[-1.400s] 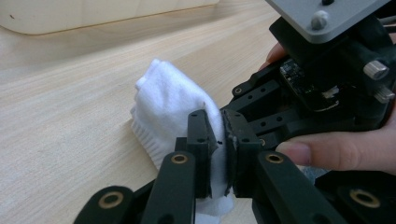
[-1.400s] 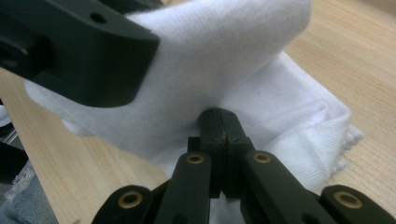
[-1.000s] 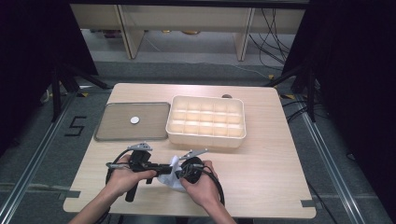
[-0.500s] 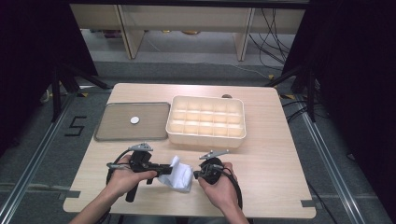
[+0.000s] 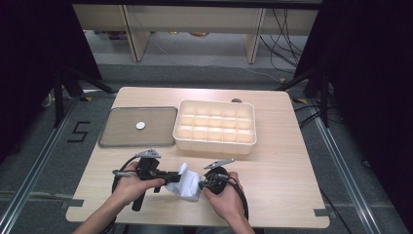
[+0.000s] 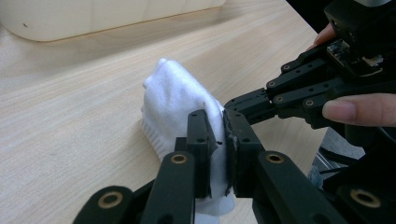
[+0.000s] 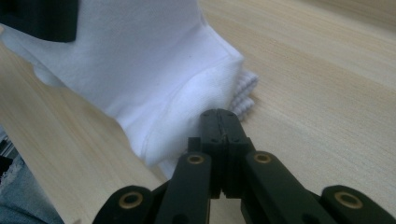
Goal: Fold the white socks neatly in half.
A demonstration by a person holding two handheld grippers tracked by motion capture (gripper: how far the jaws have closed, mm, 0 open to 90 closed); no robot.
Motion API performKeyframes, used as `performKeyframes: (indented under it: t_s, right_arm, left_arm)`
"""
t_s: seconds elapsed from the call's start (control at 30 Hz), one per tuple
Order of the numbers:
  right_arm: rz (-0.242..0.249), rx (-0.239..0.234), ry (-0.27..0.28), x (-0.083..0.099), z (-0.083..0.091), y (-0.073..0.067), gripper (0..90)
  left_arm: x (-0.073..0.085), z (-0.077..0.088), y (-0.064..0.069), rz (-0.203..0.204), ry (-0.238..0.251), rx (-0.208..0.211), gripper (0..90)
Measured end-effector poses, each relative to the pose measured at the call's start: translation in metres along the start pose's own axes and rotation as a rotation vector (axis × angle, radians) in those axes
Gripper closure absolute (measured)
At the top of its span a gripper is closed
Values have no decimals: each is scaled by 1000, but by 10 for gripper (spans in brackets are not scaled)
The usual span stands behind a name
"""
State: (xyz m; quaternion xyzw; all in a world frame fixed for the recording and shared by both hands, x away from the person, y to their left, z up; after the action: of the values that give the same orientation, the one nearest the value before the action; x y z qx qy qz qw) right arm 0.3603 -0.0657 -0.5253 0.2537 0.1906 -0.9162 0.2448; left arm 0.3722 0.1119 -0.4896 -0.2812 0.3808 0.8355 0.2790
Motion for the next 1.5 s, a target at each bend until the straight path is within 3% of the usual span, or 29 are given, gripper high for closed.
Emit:
performKeyframes:
  t_s: [1.5]
  right_arm:
    - [15,-7,-7,-5,-12,-10,900]
  left_arm:
    - [1,-9,6,-25,-24,0,809]
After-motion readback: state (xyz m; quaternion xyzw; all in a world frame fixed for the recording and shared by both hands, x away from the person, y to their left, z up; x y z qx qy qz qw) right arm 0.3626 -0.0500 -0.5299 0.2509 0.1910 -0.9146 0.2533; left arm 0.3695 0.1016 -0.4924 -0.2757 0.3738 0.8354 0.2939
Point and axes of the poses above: each handheld gripper's, and its own axes: z roughly backward along the jaws, x roughly out of its underside, y roughly to its right, the point moved 5 cm from there along -z, roughly forward along the jaws, and after that the axes turned 3 degrees about x, right-handed, at the moved point
